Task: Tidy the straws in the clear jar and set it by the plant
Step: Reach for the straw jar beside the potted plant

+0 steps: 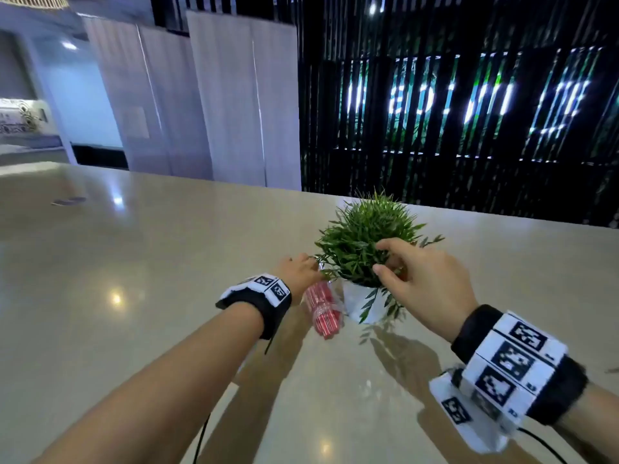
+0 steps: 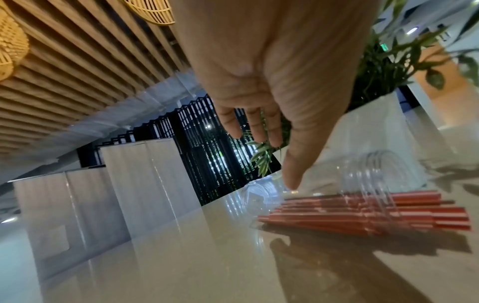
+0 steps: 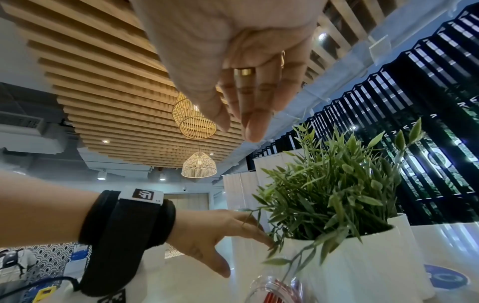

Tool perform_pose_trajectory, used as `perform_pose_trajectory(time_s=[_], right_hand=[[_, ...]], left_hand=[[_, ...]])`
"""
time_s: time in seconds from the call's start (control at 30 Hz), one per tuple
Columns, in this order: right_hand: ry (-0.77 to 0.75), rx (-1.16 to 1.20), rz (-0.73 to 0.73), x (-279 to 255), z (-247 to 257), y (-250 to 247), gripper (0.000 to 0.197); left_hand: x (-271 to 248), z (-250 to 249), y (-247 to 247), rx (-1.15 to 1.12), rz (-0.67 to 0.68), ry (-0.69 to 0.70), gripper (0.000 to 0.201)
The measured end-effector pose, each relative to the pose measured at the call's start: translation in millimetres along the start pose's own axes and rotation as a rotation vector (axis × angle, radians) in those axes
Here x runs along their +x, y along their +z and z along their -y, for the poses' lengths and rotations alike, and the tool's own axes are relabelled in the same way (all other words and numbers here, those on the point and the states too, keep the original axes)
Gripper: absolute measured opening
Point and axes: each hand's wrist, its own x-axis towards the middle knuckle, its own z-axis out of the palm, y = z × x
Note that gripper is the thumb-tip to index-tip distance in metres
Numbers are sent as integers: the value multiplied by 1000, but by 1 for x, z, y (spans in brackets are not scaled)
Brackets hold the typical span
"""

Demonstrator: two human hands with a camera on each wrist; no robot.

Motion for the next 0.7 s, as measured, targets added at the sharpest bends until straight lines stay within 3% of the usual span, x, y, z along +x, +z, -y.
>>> perform_pose_trajectory(time_s=[0.33, 0.7], right_hand=[[-24, 5, -53, -1, -7, 24, 25], [-27, 49, -58, 1, -17, 35, 25]], left_hand=[[28, -8, 25, -82, 39, -71, 64], [32, -6, 25, 56, 43, 34, 75]])
